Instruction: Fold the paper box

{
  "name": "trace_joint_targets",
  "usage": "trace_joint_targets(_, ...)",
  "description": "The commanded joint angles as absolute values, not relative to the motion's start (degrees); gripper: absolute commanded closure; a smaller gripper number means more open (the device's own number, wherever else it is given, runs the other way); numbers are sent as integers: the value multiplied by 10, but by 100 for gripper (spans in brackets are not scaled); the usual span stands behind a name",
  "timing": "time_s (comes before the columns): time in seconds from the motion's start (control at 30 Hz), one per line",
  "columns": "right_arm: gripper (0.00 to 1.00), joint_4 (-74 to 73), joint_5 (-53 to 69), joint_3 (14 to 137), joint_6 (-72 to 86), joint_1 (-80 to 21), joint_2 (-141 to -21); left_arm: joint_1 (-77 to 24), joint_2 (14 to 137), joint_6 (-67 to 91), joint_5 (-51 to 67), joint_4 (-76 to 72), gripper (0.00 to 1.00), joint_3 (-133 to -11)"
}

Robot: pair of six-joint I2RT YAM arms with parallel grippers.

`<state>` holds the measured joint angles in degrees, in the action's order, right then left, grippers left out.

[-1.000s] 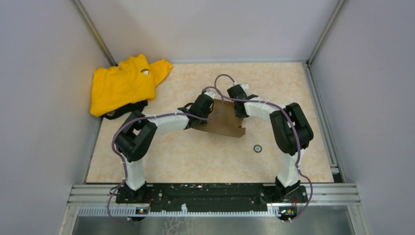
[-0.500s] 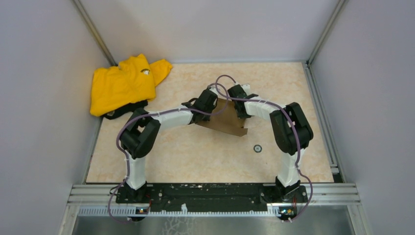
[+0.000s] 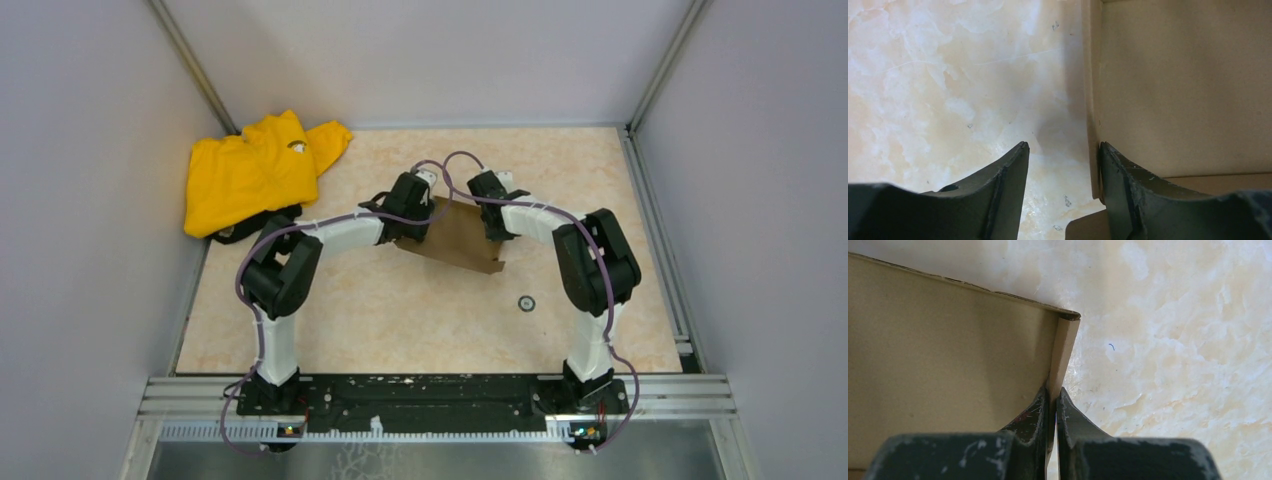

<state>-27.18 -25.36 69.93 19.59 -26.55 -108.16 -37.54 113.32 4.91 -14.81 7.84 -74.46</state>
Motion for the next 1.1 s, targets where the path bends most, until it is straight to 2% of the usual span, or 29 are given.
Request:
trace_joint_targets(0.0, 100, -340, -245, 706, 167, -256, -1084, -360, 1127, 48, -113, 34, 39, -758)
trace_joint_targets(0.23, 100, -340, -240, 706, 167, -256, -1085, -360, 1098, 51, -28, -57, 34, -723)
trace_joint_targets(0.4, 100, -340, -238, 703, 167, -256, -1083, -358, 1099, 56, -21, -74, 33, -727)
trace_joint_targets(0.63, 100, -333, -220, 698, 166, -250, -1076, -354, 1029, 76, -129, -90, 36, -686)
trace_joint_targets(0.9, 100, -336, -188, 712, 185, -232, -1081, -355, 907, 123, -252, 31, 42, -683)
trace_joint_targets(1.07, 100, -372, -194, 738, 235, -227, -1083, -356, 860, 163, -258, 90, 42, -684)
